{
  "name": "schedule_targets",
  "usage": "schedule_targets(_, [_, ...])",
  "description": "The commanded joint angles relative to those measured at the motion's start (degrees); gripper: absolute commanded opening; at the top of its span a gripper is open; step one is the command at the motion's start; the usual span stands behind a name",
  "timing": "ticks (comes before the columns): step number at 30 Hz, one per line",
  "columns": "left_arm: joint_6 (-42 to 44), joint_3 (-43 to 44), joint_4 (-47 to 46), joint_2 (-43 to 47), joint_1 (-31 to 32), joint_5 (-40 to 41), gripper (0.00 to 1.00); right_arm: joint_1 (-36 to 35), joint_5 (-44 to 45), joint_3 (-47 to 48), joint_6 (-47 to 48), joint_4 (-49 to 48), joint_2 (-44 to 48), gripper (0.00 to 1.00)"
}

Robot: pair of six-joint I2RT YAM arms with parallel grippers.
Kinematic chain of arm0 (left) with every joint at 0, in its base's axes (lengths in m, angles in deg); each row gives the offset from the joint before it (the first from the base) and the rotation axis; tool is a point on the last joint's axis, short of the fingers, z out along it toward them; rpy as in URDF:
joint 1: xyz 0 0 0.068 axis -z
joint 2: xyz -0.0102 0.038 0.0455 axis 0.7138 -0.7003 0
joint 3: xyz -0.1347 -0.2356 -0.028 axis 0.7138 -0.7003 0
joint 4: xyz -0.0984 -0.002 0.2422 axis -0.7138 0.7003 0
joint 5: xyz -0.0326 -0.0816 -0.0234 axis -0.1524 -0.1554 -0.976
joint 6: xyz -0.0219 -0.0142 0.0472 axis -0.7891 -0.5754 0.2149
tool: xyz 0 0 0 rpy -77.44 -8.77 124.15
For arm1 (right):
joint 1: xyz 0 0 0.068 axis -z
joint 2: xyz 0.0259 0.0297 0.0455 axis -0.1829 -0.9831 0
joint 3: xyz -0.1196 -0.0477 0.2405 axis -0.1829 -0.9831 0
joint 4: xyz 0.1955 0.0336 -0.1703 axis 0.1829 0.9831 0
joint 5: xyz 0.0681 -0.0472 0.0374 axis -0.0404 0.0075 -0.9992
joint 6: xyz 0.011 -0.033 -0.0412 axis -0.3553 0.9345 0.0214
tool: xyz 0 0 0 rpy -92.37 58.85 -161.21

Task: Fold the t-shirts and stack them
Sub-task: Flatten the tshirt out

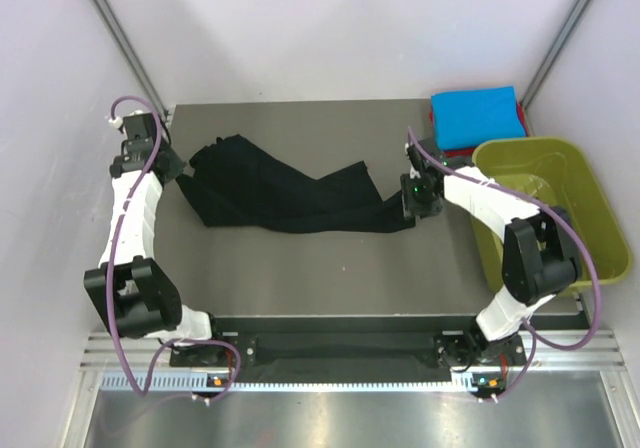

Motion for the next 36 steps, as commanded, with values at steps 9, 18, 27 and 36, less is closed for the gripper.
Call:
schedule_targets(9, [-0.11, 4.06, -3.33, -2.27, 0.19, 1.48, 0.0, 3.39, -11.29, -9.66, 8.09, -17.48, 0.99, 0.45])
schedule_targets(18, [-0.03, 6.08, -3.77, -5.52, 0.1, 1.39, 0.0, 4.79, -12.97, -10.02, 8.8, -19.09, -3.41, 0.42])
schedule_targets(27, [0.41, 7.84, -4.3, -7.89, 0.1, 1.39, 0.0, 4.88, -8.85, -12.04, 6.61, -17.77, -1.31, 0.54])
schedule_targets(36, [0.24, 9.34, -2.55, -8.42, 0.1, 2.09, 0.0, 4.62, -11.48, -12.22, 6.08, -16.9, 0.01, 0.14])
